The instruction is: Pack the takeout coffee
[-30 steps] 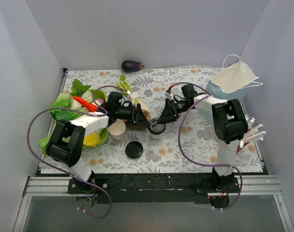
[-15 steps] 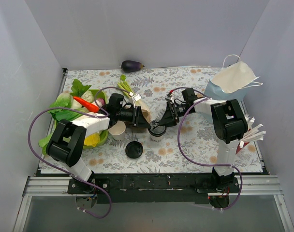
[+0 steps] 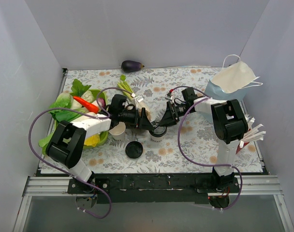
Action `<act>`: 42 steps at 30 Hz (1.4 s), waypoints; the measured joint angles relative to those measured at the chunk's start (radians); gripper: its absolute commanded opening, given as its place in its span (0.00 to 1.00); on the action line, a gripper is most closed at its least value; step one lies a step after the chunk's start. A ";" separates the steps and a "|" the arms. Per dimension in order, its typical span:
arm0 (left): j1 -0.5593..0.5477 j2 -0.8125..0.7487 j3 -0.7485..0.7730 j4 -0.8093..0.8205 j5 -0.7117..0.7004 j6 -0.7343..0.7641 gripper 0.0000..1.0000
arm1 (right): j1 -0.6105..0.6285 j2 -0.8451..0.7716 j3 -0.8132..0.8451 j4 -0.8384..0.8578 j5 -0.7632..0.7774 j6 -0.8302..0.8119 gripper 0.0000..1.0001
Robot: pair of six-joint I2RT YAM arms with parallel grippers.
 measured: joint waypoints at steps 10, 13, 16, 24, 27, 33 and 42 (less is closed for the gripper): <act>0.003 -0.093 -0.007 -0.060 -0.005 -0.034 0.68 | 0.000 -0.034 0.000 -0.041 0.011 -0.060 0.90; 0.003 -0.093 -0.018 -0.069 -0.011 -0.030 0.64 | 0.000 -0.040 0.000 -0.046 0.016 -0.066 0.90; 0.003 -0.093 -0.023 -0.087 -0.024 -0.025 0.60 | 0.000 -0.040 0.000 -0.048 0.023 -0.066 0.90; 0.003 -0.074 -0.023 -0.100 -0.039 0.003 0.50 | 0.000 -0.040 0.000 -0.050 0.031 -0.070 0.88; 0.002 -0.061 -0.023 -0.103 -0.040 0.008 0.50 | 0.000 -0.040 0.000 -0.050 0.031 -0.070 0.88; 0.002 -0.035 -0.023 -0.102 -0.047 0.014 0.49 | 0.000 -0.040 0.000 -0.050 0.031 -0.069 0.87; 0.002 -0.006 -0.014 -0.082 -0.032 -0.009 0.49 | 0.000 -0.039 0.000 -0.048 0.034 -0.062 0.85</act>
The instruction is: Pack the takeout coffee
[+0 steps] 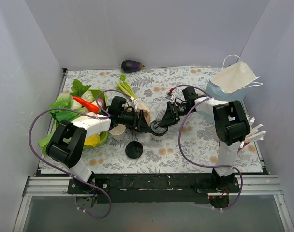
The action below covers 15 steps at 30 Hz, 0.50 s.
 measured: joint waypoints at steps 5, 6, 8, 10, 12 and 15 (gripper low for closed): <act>0.000 0.023 0.009 0.002 0.004 -0.042 0.44 | 0.000 0.000 -0.004 0.005 0.010 0.002 0.84; -0.001 0.026 0.012 0.000 0.007 -0.051 0.43 | 0.000 0.000 -0.008 0.010 0.011 0.002 0.84; -0.001 0.033 0.022 -0.011 0.008 -0.064 0.43 | -0.002 0.000 -0.014 0.017 0.011 0.005 0.84; -0.002 0.039 0.031 -0.028 0.004 -0.076 0.43 | -0.005 0.000 -0.018 0.023 0.010 0.008 0.83; -0.002 0.045 0.037 -0.040 0.003 -0.089 0.41 | -0.005 0.000 -0.024 0.032 0.008 0.013 0.83; -0.002 0.048 0.041 -0.053 0.003 -0.105 0.40 | -0.008 0.002 -0.028 0.043 0.004 0.024 0.83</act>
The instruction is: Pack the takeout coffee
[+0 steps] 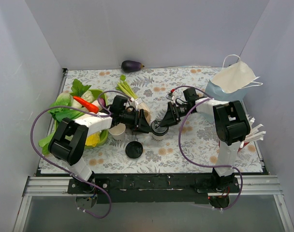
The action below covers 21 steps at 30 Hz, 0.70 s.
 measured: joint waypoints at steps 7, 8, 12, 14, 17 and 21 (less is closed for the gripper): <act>-0.003 -0.005 0.008 -0.022 -0.013 0.008 0.53 | 0.000 0.010 0.002 0.009 -0.011 0.009 0.84; -0.004 -0.005 0.016 -0.034 -0.023 0.027 0.59 | 0.000 0.010 0.003 0.008 -0.011 0.009 0.88; -0.009 -0.005 0.060 -0.098 -0.083 0.118 0.72 | 0.001 0.010 0.051 -0.050 0.027 -0.029 0.96; -0.015 -0.005 0.096 -0.135 -0.104 0.170 0.77 | 0.003 0.010 0.097 -0.094 0.062 -0.074 0.97; -0.015 -0.005 0.152 -0.178 -0.113 0.251 0.84 | 0.003 -0.013 0.158 -0.147 0.123 -0.142 0.98; -0.006 -0.018 0.209 -0.225 -0.113 0.341 0.85 | 0.002 -0.097 0.187 -0.209 0.191 -0.229 0.98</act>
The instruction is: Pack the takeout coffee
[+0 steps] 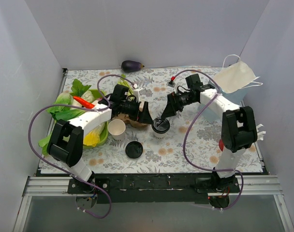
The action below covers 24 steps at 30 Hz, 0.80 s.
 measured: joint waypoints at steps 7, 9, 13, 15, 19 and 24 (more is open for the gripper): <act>0.084 -0.026 0.086 -0.048 0.034 0.079 0.89 | 0.016 -0.124 0.037 -0.122 0.101 -0.221 0.98; 0.112 -0.027 0.116 -0.049 0.033 0.083 0.98 | 0.043 -0.131 0.053 -0.164 0.143 -0.303 0.98; 0.171 -0.027 0.169 -0.049 0.023 0.085 0.98 | 0.108 -0.132 0.083 -0.239 0.223 -0.447 0.98; 0.201 -0.028 0.187 -0.049 0.012 0.090 0.98 | 0.138 -0.132 0.093 -0.261 0.253 -0.501 0.98; 0.239 -0.041 0.193 -0.049 -0.013 0.101 0.98 | 0.189 -0.132 0.103 -0.298 0.312 -0.589 0.98; 0.237 -0.069 0.187 -0.049 -0.022 0.102 0.98 | 0.240 -0.132 0.108 -0.340 0.352 -0.651 0.98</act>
